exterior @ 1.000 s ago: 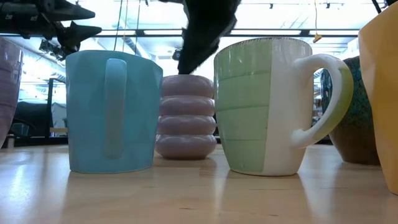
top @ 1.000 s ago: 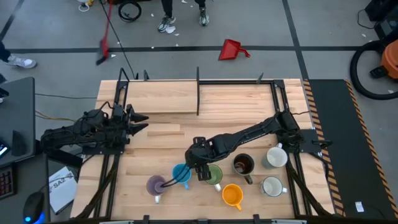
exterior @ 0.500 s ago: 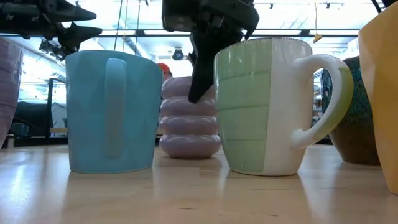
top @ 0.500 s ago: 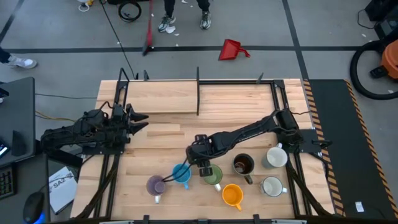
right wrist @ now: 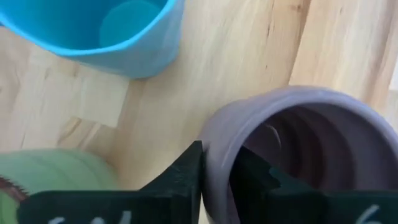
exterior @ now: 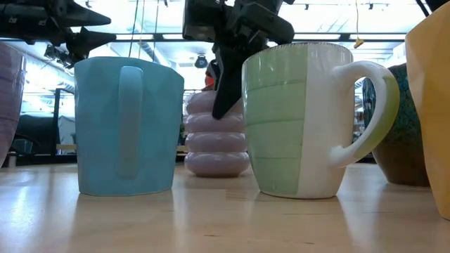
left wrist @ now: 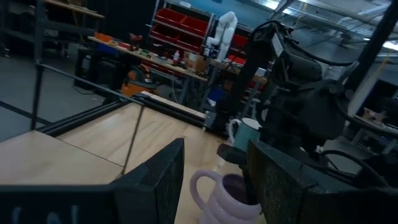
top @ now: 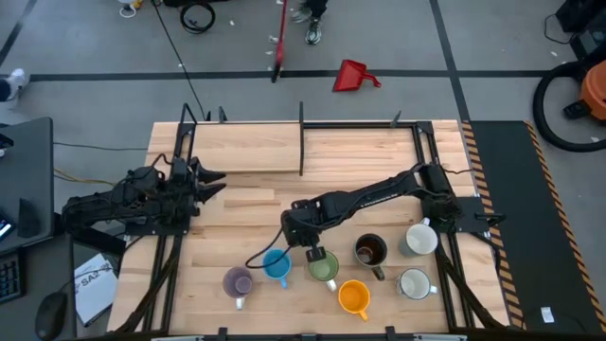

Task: Place coffee mugs
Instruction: Put the violet mug on the shelf

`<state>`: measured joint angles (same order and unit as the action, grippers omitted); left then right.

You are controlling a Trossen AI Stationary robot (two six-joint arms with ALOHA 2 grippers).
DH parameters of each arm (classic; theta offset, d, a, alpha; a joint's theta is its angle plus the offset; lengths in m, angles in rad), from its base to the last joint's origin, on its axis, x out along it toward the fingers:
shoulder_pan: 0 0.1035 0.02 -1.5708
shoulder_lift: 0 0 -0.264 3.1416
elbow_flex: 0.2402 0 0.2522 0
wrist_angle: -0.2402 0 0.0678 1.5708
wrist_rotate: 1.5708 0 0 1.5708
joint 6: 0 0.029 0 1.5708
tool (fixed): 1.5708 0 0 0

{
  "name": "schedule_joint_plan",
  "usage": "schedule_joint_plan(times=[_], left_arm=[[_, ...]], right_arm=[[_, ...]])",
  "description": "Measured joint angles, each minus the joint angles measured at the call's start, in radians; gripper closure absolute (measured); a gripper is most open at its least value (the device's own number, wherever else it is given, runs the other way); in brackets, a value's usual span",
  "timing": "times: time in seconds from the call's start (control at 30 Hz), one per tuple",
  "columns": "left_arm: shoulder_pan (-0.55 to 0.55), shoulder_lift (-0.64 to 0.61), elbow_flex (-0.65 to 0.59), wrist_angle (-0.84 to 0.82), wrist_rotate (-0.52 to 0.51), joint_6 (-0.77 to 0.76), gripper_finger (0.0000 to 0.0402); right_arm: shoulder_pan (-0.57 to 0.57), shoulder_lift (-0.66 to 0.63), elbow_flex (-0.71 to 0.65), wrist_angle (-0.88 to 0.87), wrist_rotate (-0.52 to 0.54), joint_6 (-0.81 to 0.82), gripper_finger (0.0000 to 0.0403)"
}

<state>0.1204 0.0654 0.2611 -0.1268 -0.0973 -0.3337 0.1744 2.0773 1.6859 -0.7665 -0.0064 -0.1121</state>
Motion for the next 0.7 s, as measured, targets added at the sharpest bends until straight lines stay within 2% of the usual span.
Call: schedule_joint_plan(times=[0.17,0.5,0.7], left_arm=[[0.000,0.000,0.000,0.000,-0.042,0.004,0.0221],[0.000,0.000,0.000,-0.001,-0.049,0.006,0.0221],[0.000,0.000,0.000,-0.001,-0.049,0.005,0.0221]], right_arm=[[-0.012,0.000,0.000,0.001,-0.032,-0.083,0.0347],[-0.017,-0.001,0.003,0.005,-0.065,-0.189,0.0344],[-0.016,0.000,0.058,-0.019,-0.096,-0.226,0.0344]])
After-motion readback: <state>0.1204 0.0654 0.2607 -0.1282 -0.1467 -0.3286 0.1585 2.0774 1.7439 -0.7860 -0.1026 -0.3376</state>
